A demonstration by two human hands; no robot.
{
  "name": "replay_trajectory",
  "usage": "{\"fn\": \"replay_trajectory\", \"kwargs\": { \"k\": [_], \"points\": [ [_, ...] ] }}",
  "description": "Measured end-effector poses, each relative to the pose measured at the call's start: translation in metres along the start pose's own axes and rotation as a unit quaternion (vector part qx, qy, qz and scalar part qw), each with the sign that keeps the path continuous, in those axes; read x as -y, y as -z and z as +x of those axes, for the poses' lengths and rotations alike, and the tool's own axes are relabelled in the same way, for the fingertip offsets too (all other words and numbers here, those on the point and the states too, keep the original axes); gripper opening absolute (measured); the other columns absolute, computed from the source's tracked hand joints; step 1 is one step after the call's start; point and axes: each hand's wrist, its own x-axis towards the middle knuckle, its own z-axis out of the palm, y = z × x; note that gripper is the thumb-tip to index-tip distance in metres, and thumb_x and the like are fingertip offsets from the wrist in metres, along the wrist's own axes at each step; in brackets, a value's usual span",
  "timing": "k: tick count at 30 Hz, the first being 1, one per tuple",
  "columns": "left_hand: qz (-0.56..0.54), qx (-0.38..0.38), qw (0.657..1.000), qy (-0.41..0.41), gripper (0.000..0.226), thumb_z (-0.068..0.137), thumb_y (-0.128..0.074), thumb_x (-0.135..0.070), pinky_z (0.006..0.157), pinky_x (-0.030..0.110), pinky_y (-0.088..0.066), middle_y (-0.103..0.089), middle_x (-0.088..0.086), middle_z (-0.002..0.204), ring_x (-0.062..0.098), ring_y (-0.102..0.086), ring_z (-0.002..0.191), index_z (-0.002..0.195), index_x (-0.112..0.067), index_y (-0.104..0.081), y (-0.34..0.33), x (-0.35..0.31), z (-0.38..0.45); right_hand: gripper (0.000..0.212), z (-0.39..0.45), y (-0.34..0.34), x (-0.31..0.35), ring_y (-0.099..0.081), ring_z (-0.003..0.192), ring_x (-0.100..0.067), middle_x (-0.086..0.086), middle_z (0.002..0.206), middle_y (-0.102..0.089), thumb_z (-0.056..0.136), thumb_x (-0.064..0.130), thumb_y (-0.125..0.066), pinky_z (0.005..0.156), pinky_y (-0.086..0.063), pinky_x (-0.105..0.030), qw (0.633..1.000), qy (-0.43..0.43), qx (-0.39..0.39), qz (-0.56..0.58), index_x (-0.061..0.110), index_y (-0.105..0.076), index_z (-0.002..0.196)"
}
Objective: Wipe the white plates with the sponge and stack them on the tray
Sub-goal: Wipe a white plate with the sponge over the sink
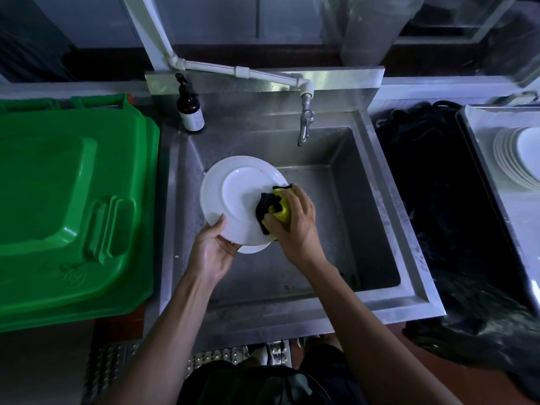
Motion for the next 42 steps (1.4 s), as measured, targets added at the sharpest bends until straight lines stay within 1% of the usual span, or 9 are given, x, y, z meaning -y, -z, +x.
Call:
{"fn": "replay_trajectory", "kwargs": {
  "k": [13, 17, 22, 27, 31, 34, 37, 40, 42],
  "points": [
    [0.116, 0.112, 0.987, 0.019, 0.036, 0.087, -0.062, -0.005, 0.086, 0.053, -0.060, -0.070, 0.015, 0.123, 0.032, -0.068, 0.111, 0.121, -0.011, -0.073, 0.001, -0.012, 0.013, 0.052, 0.034, 0.012, -0.018, -0.035, 0.127, -0.021, 0.004, 0.140, -0.043, 0.086, 0.028, -0.069, 0.106, -0.034, -0.038, 0.997, -0.058, -0.031, 0.030, 0.022, -0.048, 0.134],
    [0.178, 0.095, 0.978, 0.049, 0.038, 0.075, -0.069, -0.002, 0.080, 0.050, -0.061, -0.071, 0.018, 0.119, 0.035, -0.069, 0.104, 0.111, -0.008, -0.077, -0.006, -0.014, 0.019, 0.064, 0.046, 0.026, -0.026, -0.033, 0.126, -0.016, 0.013, 0.134, -0.041, 0.084, 0.032, -0.069, 0.100, -0.032, -0.032, 0.995, -0.083, -0.021, 0.044, 0.026, -0.038, 0.141],
    [0.296, 0.088, 0.948, 0.078, 0.034, 0.071, -0.074, -0.002, 0.072, 0.047, -0.062, -0.073, 0.022, 0.113, 0.037, -0.071, 0.098, 0.105, -0.005, -0.076, -0.024, -0.006, 0.027, 0.069, 0.061, 0.049, -0.035, -0.031, 0.135, -0.022, -0.001, 0.150, -0.037, 0.085, 0.030, -0.074, 0.110, -0.030, -0.031, 0.999, -0.034, 0.000, 0.001, 0.016, -0.041, 0.144],
    [0.350, 0.088, 0.929, 0.081, 0.026, 0.069, -0.073, -0.004, 0.061, 0.038, -0.060, -0.078, 0.014, 0.098, 0.029, -0.075, 0.084, 0.092, -0.012, -0.081, -0.061, 0.006, 0.034, 0.066, 0.072, 0.073, -0.038, -0.031, 0.135, -0.023, -0.001, 0.152, -0.035, 0.082, 0.028, -0.078, 0.110, -0.031, -0.030, 0.999, 0.018, 0.024, -0.027, 0.015, -0.048, 0.140],
    [0.385, 0.102, 0.915, 0.069, 0.027, 0.073, -0.074, -0.004, 0.068, 0.042, -0.062, -0.076, 0.019, 0.106, 0.033, -0.075, 0.092, 0.099, -0.008, -0.078, -0.092, 0.014, 0.042, 0.066, 0.076, 0.092, -0.038, -0.034, 0.134, -0.023, 0.001, 0.150, -0.040, 0.078, 0.024, -0.082, 0.108, -0.031, -0.025, 0.998, 0.050, 0.022, -0.037, 0.015, -0.053, 0.137],
    [0.423, 0.090, 0.900, 0.050, 0.021, 0.081, -0.072, 0.005, 0.068, 0.041, -0.062, -0.077, 0.018, 0.103, 0.032, -0.075, 0.090, 0.100, -0.003, -0.075, -0.116, 0.024, 0.049, 0.059, 0.074, 0.103, -0.039, -0.039, 0.130, -0.027, -0.002, 0.145, -0.047, 0.077, 0.022, -0.082, 0.109, -0.038, -0.032, 0.995, 0.084, 0.008, -0.057, 0.012, -0.059, 0.131],
    [0.458, 0.084, 0.884, 0.026, 0.024, 0.087, -0.067, 0.009, 0.064, 0.036, -0.059, -0.078, 0.011, 0.099, 0.026, -0.075, 0.088, 0.097, -0.011, -0.076, -0.138, 0.036, 0.056, 0.051, 0.072, 0.116, -0.046, -0.043, 0.125, -0.029, -0.004, 0.139, -0.053, 0.076, 0.021, -0.081, 0.106, -0.042, -0.038, 0.993, 0.097, -0.022, -0.069, 0.010, -0.064, 0.124],
    [0.490, 0.093, 0.867, 0.008, 0.029, 0.085, -0.069, 0.004, 0.061, 0.027, -0.056, -0.079, 0.005, 0.094, 0.019, -0.076, 0.083, 0.087, -0.023, -0.080, -0.162, 0.051, 0.062, 0.050, 0.073, 0.134, -0.059, -0.046, 0.121, -0.031, -0.003, 0.135, -0.056, 0.075, 0.021, -0.081, 0.102, -0.046, -0.042, 0.991, 0.086, -0.043, -0.092, 0.012, -0.065, 0.122],
    [0.515, 0.092, 0.852, -0.009, 0.025, 0.080, -0.072, -0.006, 0.063, 0.029, -0.056, -0.079, 0.001, 0.091, 0.018, -0.076, 0.082, 0.085, -0.029, -0.079, -0.180, 0.061, 0.067, 0.054, 0.074, 0.150, -0.070, -0.048, 0.118, -0.032, -0.003, 0.133, -0.057, 0.072, 0.019, -0.081, 0.098, -0.047, -0.044, 0.990, 0.077, -0.052, -0.107, 0.013, -0.066, 0.123]
  ]
}}
